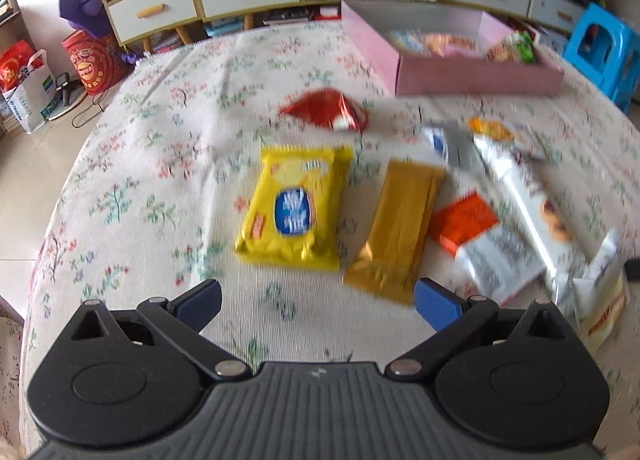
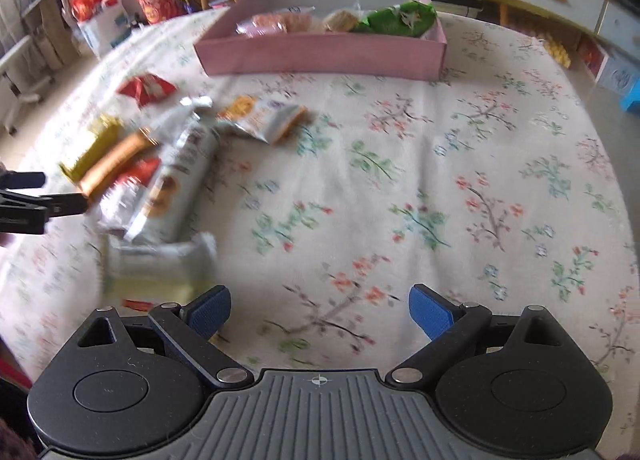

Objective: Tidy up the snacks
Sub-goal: 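Withdraw both tools from the box back over the remaining snacks, then close the left tool on the gold bar while the right tool grips the white cookie roll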

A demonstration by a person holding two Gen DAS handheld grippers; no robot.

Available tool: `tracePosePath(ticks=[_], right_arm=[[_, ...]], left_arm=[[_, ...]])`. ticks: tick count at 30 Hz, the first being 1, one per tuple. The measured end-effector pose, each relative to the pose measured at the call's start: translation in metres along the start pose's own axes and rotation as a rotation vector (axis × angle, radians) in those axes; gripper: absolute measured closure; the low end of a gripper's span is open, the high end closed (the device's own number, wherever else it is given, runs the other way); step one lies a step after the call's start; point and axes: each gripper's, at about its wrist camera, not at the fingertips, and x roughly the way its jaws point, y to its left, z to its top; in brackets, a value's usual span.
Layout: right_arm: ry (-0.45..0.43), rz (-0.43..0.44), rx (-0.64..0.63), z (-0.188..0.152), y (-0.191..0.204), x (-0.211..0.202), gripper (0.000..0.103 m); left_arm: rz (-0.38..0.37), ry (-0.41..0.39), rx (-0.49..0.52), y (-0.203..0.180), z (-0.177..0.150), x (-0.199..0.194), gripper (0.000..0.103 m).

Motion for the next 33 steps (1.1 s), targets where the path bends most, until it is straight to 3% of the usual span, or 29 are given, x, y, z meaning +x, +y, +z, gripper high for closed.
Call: tracePosePath(ticks=[5,12,18,21,33], right_arm=[[-0.039,-0.052,-0.068,-0.014,-0.001,0.005,0.000],[-0.128,-0.033,-0.094,-0.024,-0.001,0.003,0.000],[-0.056,0.007,-0.174,-0.018,0.004,0.000,0.000],[-0.096,0.002,-0.234,-0.017,0.008,-0.012,0.000],[-0.102,0.182,-0.069,0.014,0.013,-0.027,0.001]], left_arm=[[-0.031,-0.032,-0.016,0.006,-0.012,0.000,0.000],[-0.069,-0.115,0.001,0.010,-0.022,-0.001,0.000],[-0.152,-0.091,0.080,0.004,-0.021,-0.002,0.000],[-0.193,-0.079,0.137,-0.005,-0.020,-0.004,0.002],[-0.266,-0.074,0.215,-0.021,-0.006,-0.003,0.032]])
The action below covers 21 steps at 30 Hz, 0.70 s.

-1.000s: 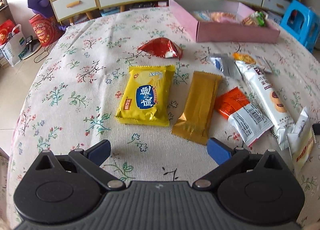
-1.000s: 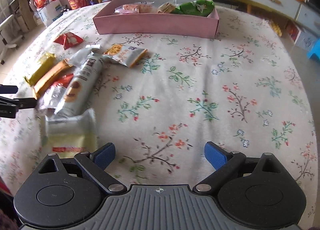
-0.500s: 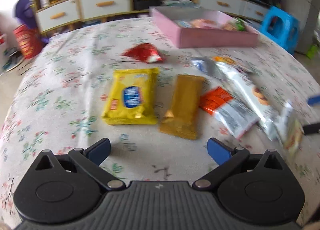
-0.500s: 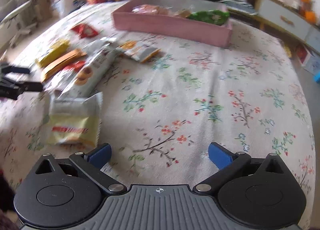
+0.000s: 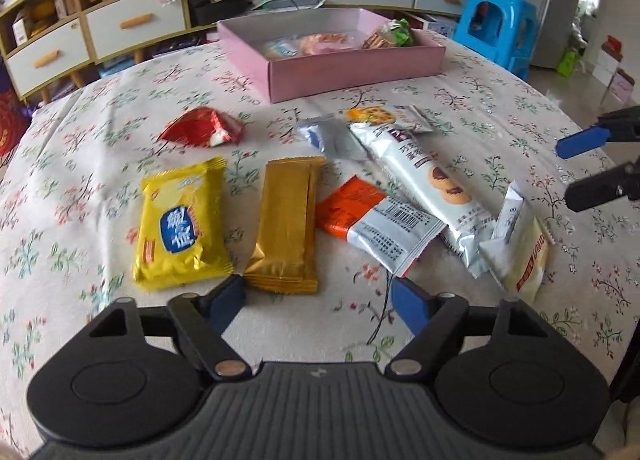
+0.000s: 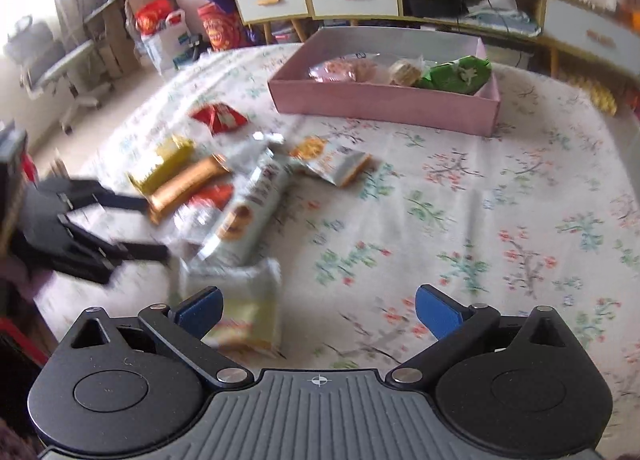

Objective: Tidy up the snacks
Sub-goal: 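Close the left tool on the gold bar while the right tool grips the white cookie roll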

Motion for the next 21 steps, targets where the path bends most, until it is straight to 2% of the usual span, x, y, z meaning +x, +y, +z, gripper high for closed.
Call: tracePosePath(ticks=[2,8,13,16,19,21], right_arm=[[0.016,0.027,0.035,0.010,0.004,0.003,0.002],[0.045,0.090,0.115,0.035,0.016,0.021,0.016],[0.113,0.098,0.147,0.043,0.020,0.044,0.041],[0.145,0.118,0.213,0.046,0.015,0.056,0.053],[0.183,0.157,0.278,0.048,0.010,0.066,0.061],[0.198,0.164,0.301,0.050,0.009,0.072,0.063]], left_arm=[[0.000,0.005,0.006,0.000,0.007,0.002,0.045],[0.001,0.040,-0.020,0.002,0.023,0.006,0.060],[0.013,0.103,-0.044,0.003,0.035,0.008,0.063],[-0.008,0.109,-0.077,0.009,0.040,0.004,0.063],[-0.012,0.093,-0.117,0.015,0.046,0.000,0.063],[-0.008,0.084,-0.131,0.017,0.050,0.000,0.062]])
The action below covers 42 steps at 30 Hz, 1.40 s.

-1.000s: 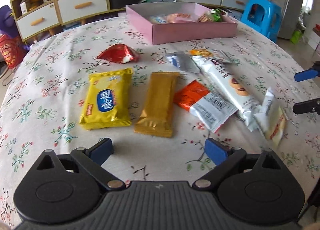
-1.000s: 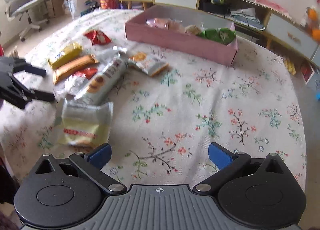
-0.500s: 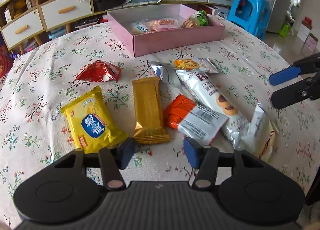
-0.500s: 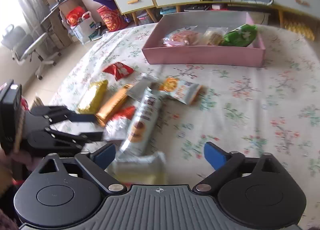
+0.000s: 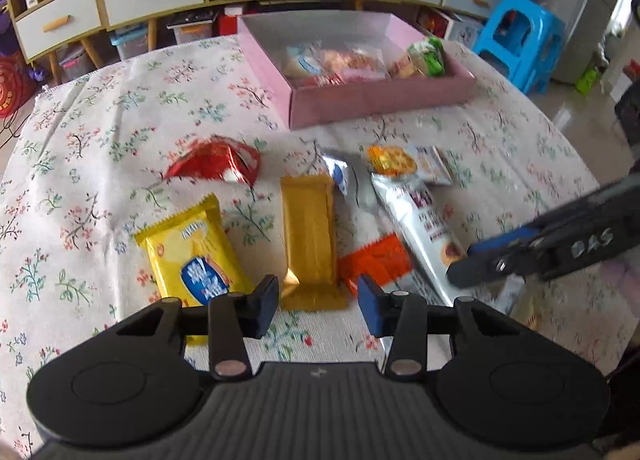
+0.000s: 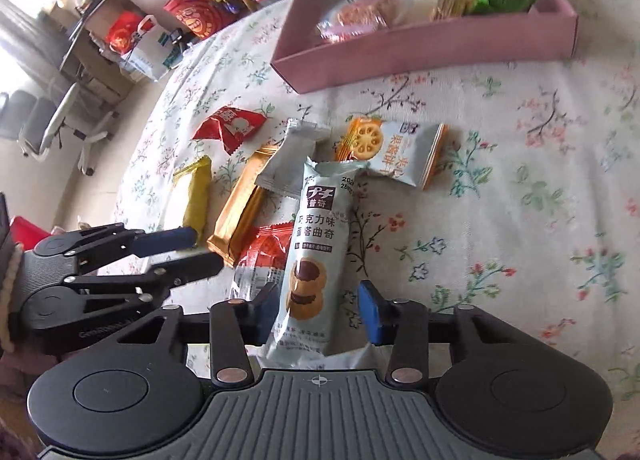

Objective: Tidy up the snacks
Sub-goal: 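Close the left tool on the gold bar while the right tool grips the white cookie roll, then carry the gold bar and white cookie roll into the pink box, open both tools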

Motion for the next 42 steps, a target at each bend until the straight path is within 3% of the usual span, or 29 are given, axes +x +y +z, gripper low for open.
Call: tracePosePath(ticks=[3,4,8,16,27,29,39,42], right_arm=[[0.003,-0.015,0.004,0.003,0.002,0.008,0.068],[0.001,-0.011,0.004,0.003,0.002,0.008,0.075],[-0.018,-0.055,-0.011,0.008,0.005,0.004,0.076],[-0.069,-0.175,0.059,0.019,-0.027,-0.020,0.076],[-0.097,-0.179,0.132,0.022,-0.045,-0.027,0.071],[-0.098,-0.176,0.127,0.022,-0.043,-0.025,0.065],[-0.087,-0.208,0.093,0.019,-0.036,-0.015,0.062],[-0.092,-0.220,0.095,0.019,-0.036,-0.016,0.069]], left_arm=[[0.019,0.000,-0.026,0.002,0.006,0.007,0.062],[0.026,0.006,-0.032,0.002,0.008,0.011,0.062],[0.044,0.023,-0.041,-0.001,0.016,0.026,0.062],[0.090,0.028,-0.039,-0.006,0.027,0.040,0.062],[0.124,0.064,-0.052,-0.006,0.031,0.042,0.058],[0.124,0.070,-0.053,-0.005,0.032,0.042,0.058],[0.152,0.069,-0.061,-0.005,0.032,0.040,0.075],[0.162,0.069,-0.065,-0.005,0.033,0.039,0.076]])
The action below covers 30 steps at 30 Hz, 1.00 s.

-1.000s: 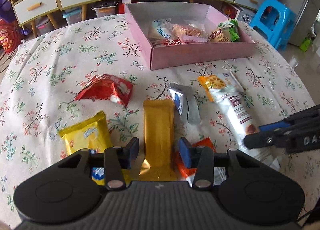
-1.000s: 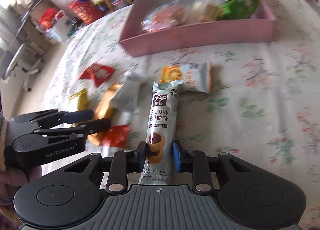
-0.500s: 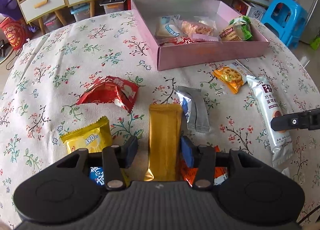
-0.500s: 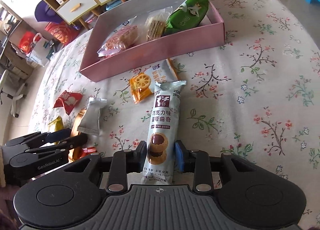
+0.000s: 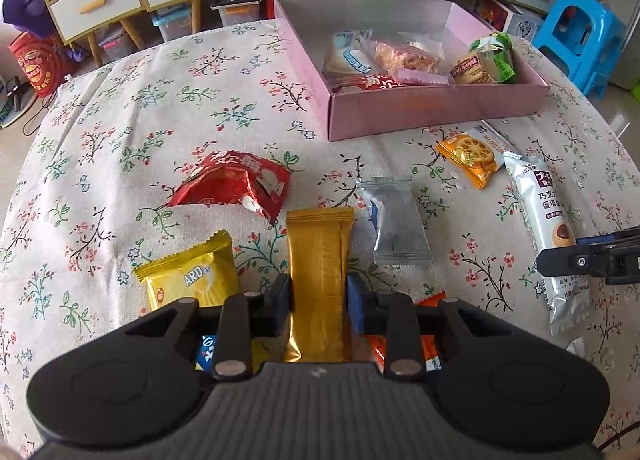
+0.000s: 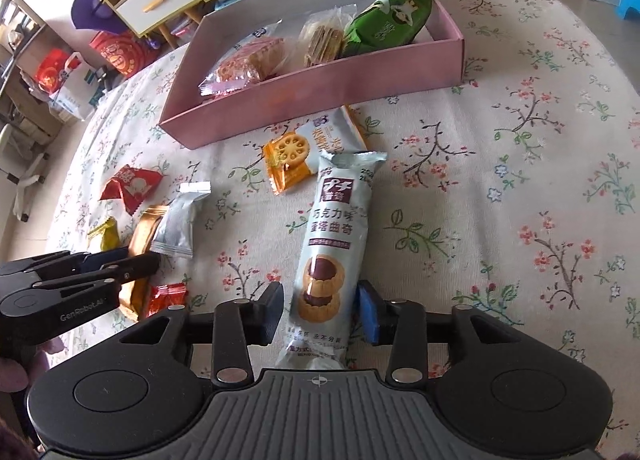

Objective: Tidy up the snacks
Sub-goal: 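Carry the gold bar and white cookie roll into the pink box, open both tools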

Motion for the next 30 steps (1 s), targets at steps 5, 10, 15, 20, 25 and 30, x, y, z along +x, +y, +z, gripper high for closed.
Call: tracePosePath(ticks=[5,10,15,20,25,30], right_arm=[[-0.003,0.011,0.021,0.001,-0.002,-0.003,0.073],[-0.023,0.043,0.040,0.005,-0.002,-0.014,0.074],[-0.048,0.084,0.060,0.010,-0.001,-0.029,0.075],[-0.071,0.132,0.090,0.016,-0.001,-0.042,0.076],[-0.092,0.158,0.099,0.023,-0.001,-0.051,0.076],[-0.112,0.188,0.136,0.030,-0.005,-0.060,0.076]], left_arm=[[0.000,-0.009,-0.017,0.002,0.002,-0.003,0.076],[-0.011,-0.035,-0.033,0.003,0.007,-0.013,0.076],[-0.035,-0.066,-0.049,0.001,0.015,-0.025,0.076],[-0.051,-0.094,-0.073,0.001,0.023,-0.033,0.076],[-0.063,-0.116,-0.096,0.003,0.031,-0.038,0.076],[-0.070,-0.142,-0.119,0.003,0.037,-0.042,0.076]])
